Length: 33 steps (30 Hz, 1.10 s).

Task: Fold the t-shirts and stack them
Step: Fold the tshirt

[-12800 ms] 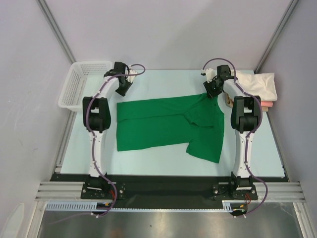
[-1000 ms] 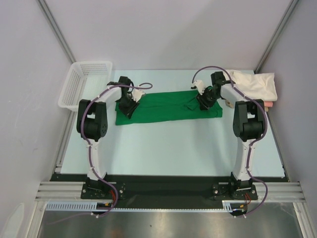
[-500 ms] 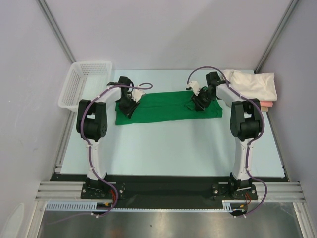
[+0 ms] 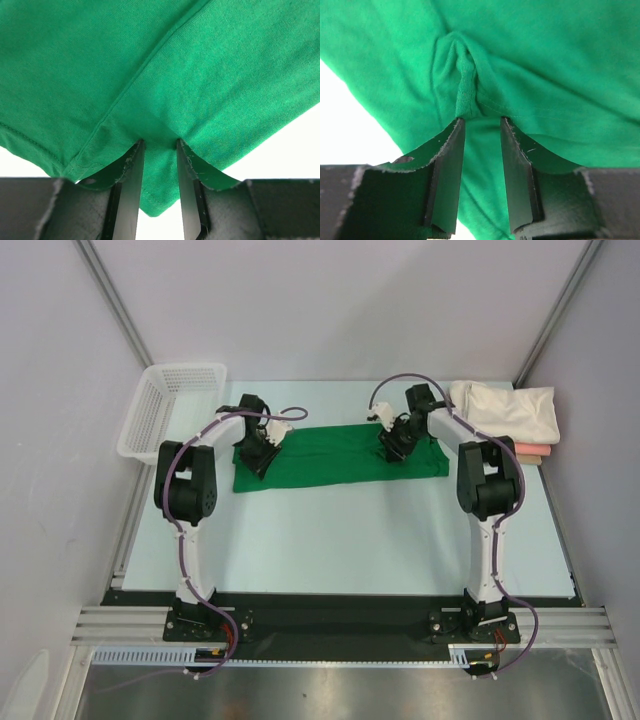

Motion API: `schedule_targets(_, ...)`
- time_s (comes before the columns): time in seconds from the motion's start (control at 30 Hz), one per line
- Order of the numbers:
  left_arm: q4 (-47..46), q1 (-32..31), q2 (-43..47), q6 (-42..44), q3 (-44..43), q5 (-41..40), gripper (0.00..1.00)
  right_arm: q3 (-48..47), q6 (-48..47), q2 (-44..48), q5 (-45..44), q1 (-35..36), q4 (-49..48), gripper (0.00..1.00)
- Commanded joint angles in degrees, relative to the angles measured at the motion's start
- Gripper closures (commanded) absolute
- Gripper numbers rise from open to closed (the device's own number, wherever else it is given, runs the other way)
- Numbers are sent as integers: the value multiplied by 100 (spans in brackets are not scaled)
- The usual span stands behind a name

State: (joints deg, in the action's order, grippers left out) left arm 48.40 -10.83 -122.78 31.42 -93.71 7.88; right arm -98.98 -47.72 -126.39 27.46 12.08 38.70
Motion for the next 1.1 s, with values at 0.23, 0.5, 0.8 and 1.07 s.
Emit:
schedule_targets(0.23,20,37,79,22,222,-287,63,-2597,1008,-772,-101,-3,-828,60)
schedule_targets(0.5,38,11,482,136,126,-322,61,-2101,1450,112,-408,-100,-1101,58)
schedule_targets(0.8,-15,-24,1090,453,300,-173,55,230,1135,1547,100,-1075,-182,50)
schedule_targets(1.07,-182,-24,782,444,723,-146,58,222,284,1249,839,-1998,1128,49)
